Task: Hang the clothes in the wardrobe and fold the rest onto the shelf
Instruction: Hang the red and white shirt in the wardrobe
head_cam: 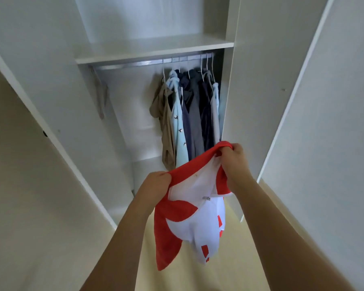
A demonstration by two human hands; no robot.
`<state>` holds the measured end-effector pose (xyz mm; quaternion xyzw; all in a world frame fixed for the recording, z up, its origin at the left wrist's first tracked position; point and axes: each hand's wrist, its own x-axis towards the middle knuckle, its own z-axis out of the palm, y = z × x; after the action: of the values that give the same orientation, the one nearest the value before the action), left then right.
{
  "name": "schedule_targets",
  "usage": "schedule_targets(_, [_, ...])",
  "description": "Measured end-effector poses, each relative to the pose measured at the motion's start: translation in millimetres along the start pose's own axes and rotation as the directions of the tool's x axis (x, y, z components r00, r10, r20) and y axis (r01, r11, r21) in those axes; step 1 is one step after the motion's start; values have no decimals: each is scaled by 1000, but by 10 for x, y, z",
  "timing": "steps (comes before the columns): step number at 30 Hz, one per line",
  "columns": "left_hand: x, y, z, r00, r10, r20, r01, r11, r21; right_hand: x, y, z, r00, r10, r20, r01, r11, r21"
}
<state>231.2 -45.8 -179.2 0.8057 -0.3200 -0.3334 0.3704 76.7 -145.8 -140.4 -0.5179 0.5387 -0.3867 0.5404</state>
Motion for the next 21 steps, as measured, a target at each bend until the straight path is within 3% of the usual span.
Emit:
schedule_targets(8, [1208,110,-329,930,-364,-56,366,897,246,1198,-134,1028,901,142,411,-92,986,-138])
schedule_targets(16, [1854,364,-947,878,-477,-20,476,878,-38,2013,-649,2036,789,159,593,-13,970,-243])
schedule_targets(21, [2622,457,-1317,860,-472,-192,456,881,-123,2441,-889,2627,771,151,619,42,957,-287])
